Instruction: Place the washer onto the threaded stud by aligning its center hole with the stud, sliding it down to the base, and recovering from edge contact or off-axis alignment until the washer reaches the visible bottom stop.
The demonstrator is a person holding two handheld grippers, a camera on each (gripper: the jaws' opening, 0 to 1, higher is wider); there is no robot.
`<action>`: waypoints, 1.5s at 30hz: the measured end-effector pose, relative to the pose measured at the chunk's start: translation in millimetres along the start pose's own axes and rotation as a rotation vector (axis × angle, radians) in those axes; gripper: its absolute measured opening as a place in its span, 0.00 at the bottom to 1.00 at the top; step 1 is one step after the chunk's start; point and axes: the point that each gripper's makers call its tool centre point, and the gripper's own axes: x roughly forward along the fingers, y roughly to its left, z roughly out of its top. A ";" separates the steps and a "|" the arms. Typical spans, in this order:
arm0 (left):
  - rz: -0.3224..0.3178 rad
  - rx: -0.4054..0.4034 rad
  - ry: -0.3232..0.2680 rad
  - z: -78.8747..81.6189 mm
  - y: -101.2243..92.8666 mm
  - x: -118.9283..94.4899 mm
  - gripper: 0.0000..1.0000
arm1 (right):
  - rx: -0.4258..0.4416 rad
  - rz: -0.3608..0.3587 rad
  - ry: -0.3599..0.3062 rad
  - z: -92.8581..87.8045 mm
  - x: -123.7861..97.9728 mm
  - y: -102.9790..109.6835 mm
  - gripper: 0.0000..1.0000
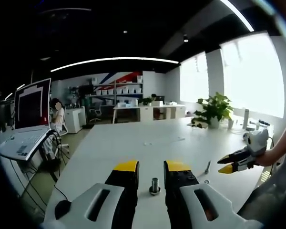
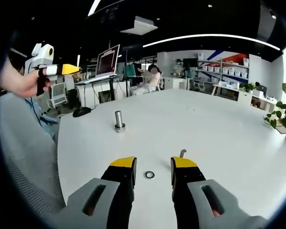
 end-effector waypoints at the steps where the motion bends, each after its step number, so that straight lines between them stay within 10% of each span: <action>1: 0.001 0.001 0.002 -0.5 -0.1 -0.1 0.19 | 0.001 0.001 0.001 -1.4 0.9 -0.6 0.31; 45: -0.006 0.020 0.055 -13.5 -3.1 3.3 0.19 | 0.007 0.029 0.079 -54.4 23.7 5.6 0.29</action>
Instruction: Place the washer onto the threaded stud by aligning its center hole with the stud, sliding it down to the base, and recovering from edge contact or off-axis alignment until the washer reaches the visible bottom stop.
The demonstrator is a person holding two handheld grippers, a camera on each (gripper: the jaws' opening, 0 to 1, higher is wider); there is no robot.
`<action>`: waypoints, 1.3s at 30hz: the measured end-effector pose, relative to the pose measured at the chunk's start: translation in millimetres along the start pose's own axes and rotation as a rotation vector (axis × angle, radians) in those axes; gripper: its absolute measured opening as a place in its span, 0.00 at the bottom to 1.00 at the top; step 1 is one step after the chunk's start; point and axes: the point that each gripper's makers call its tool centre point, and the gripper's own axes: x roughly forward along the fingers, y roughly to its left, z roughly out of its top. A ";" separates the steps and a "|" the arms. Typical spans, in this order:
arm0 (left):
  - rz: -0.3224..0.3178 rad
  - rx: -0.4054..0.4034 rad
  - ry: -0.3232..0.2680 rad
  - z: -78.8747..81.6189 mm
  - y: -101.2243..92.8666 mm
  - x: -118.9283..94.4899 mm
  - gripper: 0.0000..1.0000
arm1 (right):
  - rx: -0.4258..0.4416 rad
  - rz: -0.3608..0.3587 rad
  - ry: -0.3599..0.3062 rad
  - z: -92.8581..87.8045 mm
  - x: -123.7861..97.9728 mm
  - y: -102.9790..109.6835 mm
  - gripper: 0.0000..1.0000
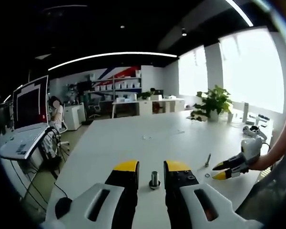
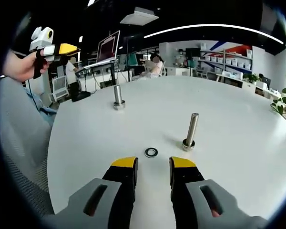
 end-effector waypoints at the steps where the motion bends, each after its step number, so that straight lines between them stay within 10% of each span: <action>1: 0.000 -0.001 0.000 0.0 0.0 0.0 0.19 | 0.003 0.001 0.000 -0.2 0.4 -0.1 0.29; 39: -0.029 0.026 0.025 -6.3 -8.4 4.2 0.19 | -0.029 0.033 -0.102 5.6 20.8 7.3 0.18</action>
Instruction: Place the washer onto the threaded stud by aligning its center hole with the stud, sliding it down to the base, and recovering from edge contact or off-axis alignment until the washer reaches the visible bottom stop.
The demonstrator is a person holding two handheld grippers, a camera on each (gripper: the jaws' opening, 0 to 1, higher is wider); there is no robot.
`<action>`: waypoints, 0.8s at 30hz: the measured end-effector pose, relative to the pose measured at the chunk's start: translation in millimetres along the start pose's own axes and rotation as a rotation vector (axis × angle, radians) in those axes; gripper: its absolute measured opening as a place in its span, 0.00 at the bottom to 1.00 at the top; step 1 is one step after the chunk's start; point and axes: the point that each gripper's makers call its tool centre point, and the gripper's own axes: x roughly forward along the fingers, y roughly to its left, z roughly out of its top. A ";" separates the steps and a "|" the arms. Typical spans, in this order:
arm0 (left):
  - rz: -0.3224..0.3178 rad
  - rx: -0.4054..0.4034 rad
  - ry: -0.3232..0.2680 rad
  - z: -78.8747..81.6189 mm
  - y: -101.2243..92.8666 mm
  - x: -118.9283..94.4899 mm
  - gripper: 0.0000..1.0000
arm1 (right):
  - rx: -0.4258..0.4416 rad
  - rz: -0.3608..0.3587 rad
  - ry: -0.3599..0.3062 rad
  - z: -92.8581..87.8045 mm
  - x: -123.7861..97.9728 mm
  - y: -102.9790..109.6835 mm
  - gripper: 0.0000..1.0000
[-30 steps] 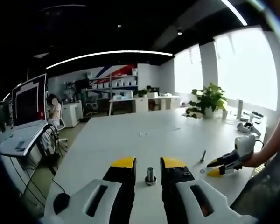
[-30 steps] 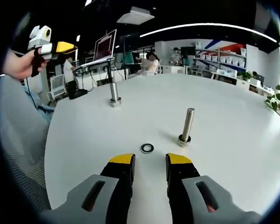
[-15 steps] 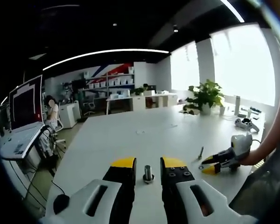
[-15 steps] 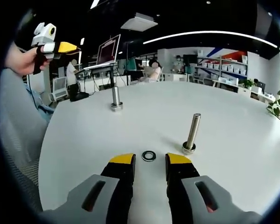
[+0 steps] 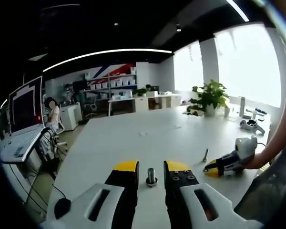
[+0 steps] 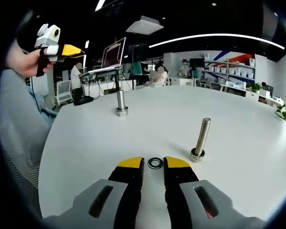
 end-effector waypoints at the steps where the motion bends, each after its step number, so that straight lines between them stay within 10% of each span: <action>1: 0.006 -0.001 -0.001 0.4 1.1 -0.3 0.19 | -0.001 0.003 0.000 0.0 0.2 0.2 0.17; 24: 0.010 -0.001 -0.012 2.8 2.9 -1.7 0.19 | 0.027 0.013 0.025 0.3 2.2 1.4 0.13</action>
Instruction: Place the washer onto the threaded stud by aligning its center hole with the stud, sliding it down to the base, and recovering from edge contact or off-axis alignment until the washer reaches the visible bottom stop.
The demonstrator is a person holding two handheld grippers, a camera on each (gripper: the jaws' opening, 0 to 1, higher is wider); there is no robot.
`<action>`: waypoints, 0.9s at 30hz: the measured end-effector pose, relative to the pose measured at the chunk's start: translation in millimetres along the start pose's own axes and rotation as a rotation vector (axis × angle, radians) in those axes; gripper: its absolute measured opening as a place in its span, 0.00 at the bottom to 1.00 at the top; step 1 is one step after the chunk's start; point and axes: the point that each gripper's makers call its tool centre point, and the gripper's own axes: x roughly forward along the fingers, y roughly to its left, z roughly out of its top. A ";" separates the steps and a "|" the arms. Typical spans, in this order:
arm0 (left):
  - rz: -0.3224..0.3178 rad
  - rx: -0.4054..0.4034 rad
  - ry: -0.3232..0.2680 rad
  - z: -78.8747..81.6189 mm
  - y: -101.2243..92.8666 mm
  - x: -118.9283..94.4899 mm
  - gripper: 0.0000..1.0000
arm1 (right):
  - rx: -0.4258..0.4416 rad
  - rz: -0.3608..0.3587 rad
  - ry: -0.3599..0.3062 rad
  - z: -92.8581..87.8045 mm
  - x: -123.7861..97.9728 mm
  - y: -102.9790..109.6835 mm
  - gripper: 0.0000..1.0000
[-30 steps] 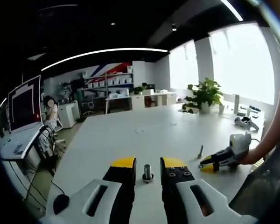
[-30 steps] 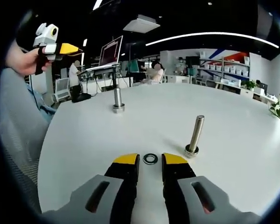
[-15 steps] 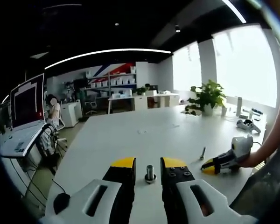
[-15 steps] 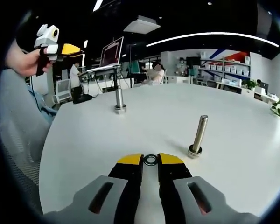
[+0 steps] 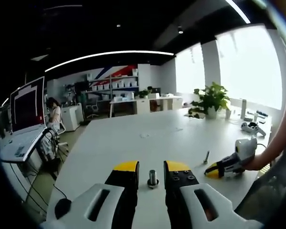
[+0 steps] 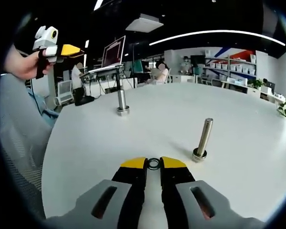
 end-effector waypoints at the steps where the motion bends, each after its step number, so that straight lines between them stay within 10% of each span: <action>1: 0.000 0.001 0.001 -0.2 0.0 0.1 0.19 | -0.004 -0.001 0.000 0.1 0.1 0.1 0.13; 27: 0.007 -0.008 -0.006 1.7 2.0 0.0 0.19 | 0.005 -0.025 0.006 15.3 -5.6 -5.1 0.13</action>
